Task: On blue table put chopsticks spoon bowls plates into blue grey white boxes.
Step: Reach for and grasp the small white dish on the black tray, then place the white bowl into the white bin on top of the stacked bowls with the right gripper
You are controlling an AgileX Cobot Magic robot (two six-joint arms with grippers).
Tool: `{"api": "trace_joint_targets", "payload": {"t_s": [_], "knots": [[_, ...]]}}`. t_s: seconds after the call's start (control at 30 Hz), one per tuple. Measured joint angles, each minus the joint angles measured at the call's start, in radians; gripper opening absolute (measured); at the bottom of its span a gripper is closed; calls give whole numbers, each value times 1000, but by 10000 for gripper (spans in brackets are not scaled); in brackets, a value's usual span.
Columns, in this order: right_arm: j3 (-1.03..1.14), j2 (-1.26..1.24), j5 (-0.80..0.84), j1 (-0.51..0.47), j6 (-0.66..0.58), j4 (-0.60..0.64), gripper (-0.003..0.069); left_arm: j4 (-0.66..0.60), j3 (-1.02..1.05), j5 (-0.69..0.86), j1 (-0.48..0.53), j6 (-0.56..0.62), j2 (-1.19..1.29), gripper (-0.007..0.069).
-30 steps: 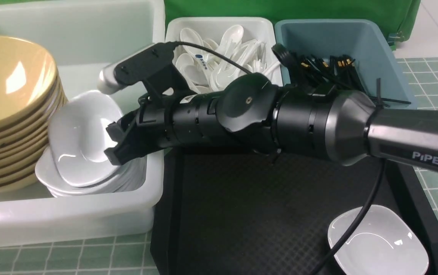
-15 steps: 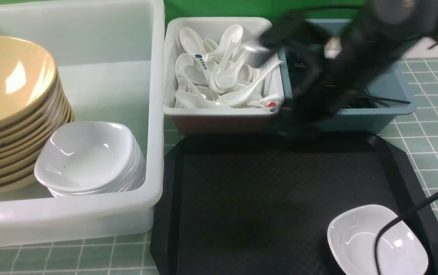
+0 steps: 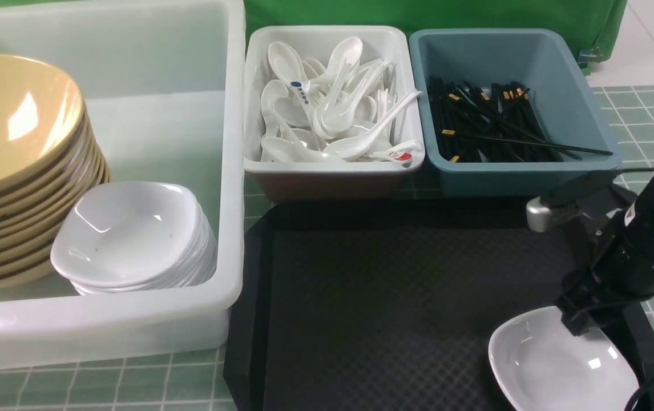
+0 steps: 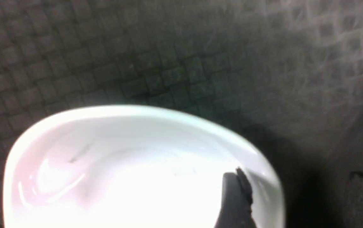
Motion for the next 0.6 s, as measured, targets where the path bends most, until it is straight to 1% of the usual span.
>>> {"api": "trace_joint_targets", "payload": {"t_s": [0.03,0.1,0.13,0.17,0.23,0.33,0.4,0.5,0.57,0.6], "knots": [[5,22,-2,0,-12,62,454,0,5,-5,0,0,0,4],[7,48,4,0,-50,139,426,0,7,-9,0,0,0,4],[7,51,4,0,-50,148,422,0,7,-10,0,0,0,4],[7,69,15,0,-95,205,380,0,7,-11,0,0,0,4],[7,81,28,0,-145,275,304,0,7,-11,0,0,0,4],[-6,71,67,0,-232,399,141,3,7,-11,0,0,0,4],[-47,39,116,0,-288,498,78,3,7,-12,0,0,0,4],[-131,-8,151,13,-335,594,76,3,7,-18,0,0,0,4],[-192,-36,157,46,-344,634,76,3,7,-20,0,0,0,4],[-249,-54,146,83,-350,652,76,3,9,-25,0,0,0,4]]}}
